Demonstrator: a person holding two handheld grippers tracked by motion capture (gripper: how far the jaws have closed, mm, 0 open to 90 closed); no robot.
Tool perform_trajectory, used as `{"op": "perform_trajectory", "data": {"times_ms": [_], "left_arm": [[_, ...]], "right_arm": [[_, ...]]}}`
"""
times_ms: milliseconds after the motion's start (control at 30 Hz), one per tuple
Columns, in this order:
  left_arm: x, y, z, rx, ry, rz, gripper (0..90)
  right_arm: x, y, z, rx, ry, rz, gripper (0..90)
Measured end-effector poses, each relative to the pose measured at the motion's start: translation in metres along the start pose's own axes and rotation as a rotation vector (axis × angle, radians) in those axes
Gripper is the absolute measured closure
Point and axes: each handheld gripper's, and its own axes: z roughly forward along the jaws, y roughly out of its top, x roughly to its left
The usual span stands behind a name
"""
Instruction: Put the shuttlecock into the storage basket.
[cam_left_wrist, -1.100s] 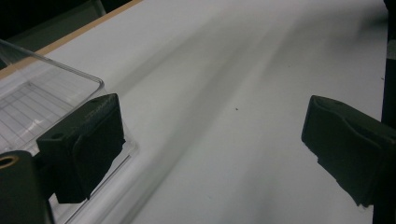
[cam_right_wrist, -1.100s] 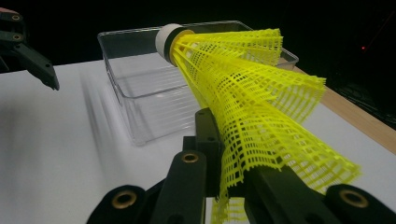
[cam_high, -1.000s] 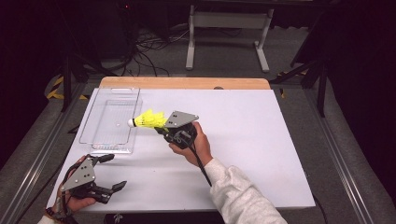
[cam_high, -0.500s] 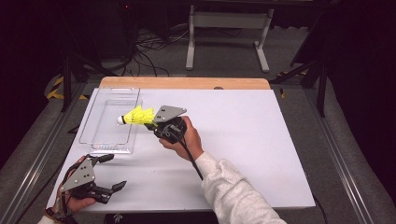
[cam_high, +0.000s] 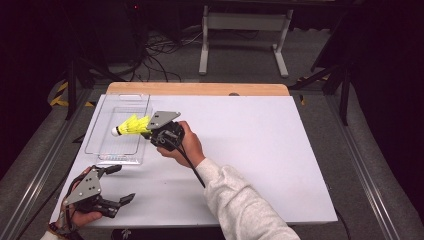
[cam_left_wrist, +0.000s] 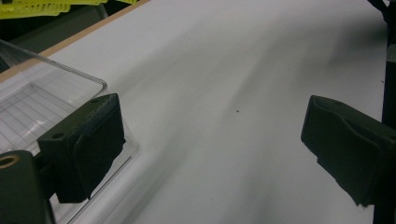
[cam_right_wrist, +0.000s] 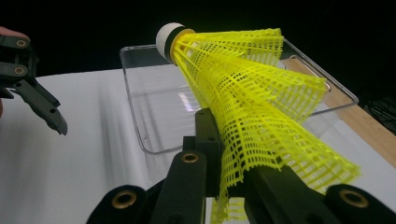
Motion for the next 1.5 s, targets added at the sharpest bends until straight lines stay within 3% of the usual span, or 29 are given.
{"op": "perform_trajectory", "data": {"times_ms": [500, 800, 1500], "left_arm": [[-0.001, 0.000, 0.000, 0.001, -0.008, 0.000, 6.9], [-0.001, 0.000, -0.001, -0.002, -0.009, 0.002, 6.9], [-0.001, 0.000, -0.004, -0.007, -0.008, 0.001, 6.9]], "right_arm": [[0.001, 0.013, 0.021, 0.045, 0.034, -0.039, 88.5], [0.001, 0.022, 0.040, 0.101, 0.060, -0.070, 88.5], [0.002, 0.034, 0.070, 0.176, 0.119, -0.077, 88.4]]}}
